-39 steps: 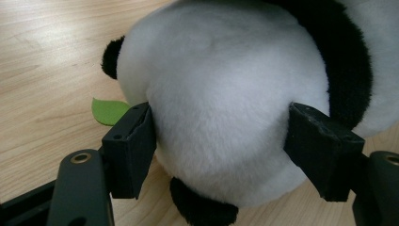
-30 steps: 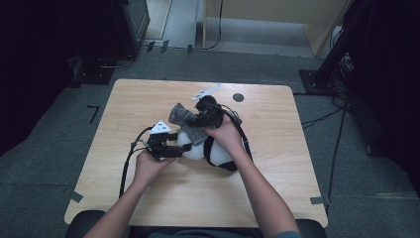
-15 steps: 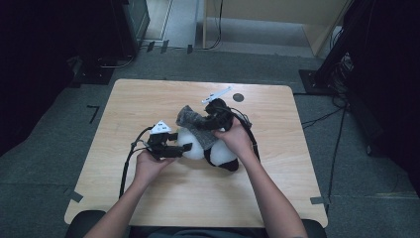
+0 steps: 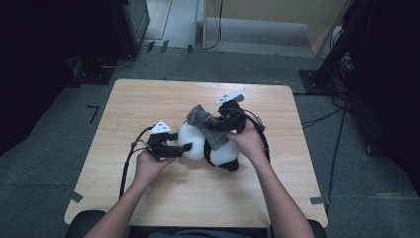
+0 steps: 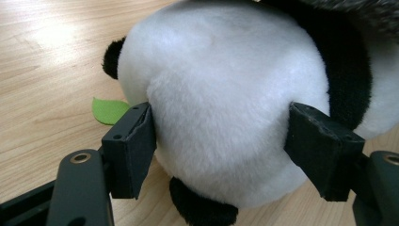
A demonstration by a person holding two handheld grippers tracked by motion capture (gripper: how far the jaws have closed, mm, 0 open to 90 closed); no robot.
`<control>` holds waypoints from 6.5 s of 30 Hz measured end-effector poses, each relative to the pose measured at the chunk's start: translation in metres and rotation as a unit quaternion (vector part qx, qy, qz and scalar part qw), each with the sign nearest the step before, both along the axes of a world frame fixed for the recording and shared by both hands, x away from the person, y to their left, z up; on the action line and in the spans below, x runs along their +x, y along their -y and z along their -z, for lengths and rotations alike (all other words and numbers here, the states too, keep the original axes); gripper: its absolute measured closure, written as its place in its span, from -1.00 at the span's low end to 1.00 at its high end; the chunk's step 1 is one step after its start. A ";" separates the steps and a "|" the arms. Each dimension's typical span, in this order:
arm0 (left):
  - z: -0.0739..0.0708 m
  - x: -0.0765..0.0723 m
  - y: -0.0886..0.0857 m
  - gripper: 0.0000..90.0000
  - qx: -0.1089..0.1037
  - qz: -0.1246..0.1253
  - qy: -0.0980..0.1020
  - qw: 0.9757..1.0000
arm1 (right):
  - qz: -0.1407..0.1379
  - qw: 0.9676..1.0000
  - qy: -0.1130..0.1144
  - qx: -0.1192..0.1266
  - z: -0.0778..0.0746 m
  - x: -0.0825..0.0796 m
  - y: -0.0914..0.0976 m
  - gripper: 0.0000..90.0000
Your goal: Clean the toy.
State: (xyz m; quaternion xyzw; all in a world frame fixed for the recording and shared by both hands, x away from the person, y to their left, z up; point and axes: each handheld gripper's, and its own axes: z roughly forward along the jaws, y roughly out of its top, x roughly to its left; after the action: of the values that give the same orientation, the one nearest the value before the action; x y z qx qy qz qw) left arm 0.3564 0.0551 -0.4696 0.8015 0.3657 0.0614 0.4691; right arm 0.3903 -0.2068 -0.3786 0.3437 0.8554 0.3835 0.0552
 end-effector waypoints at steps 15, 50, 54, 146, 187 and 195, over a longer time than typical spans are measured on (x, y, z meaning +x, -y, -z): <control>0.000 0.000 -0.001 -0.40 0.002 0.004 -0.002 1.000 | 0.032 0.999 0.003 0.017 -0.006 -0.013 0.041 0.69; 0.000 0.001 0.000 -0.40 -0.001 0.005 0.000 1.000 | 0.087 0.994 0.022 0.055 -0.007 -0.048 0.099 0.70; 0.000 0.001 0.000 -0.40 -0.003 0.005 -0.001 1.000 | 0.071 0.996 0.030 0.052 -0.019 -0.044 0.083 0.70; 0.003 0.001 0.003 -0.39 -0.012 0.003 0.006 1.000 | 0.041 0.999 -0.002 0.006 -0.011 -0.019 0.052 0.71; 0.001 -0.001 0.004 -0.30 -0.007 0.004 0.008 1.000 | -0.035 0.999 -0.028 -0.023 0.013 -0.017 -0.055 0.71; 0.001 -0.001 0.006 -0.30 -0.003 0.005 0.014 1.000 | -0.031 0.999 -0.033 -0.018 0.017 -0.022 -0.043 0.71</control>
State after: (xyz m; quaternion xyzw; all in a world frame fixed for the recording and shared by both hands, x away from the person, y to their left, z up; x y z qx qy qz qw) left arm 0.3554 0.0493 -0.4707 0.8012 0.3553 0.0688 0.4766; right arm 0.3687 -0.1634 -0.3955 0.3287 0.8738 0.3578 0.0211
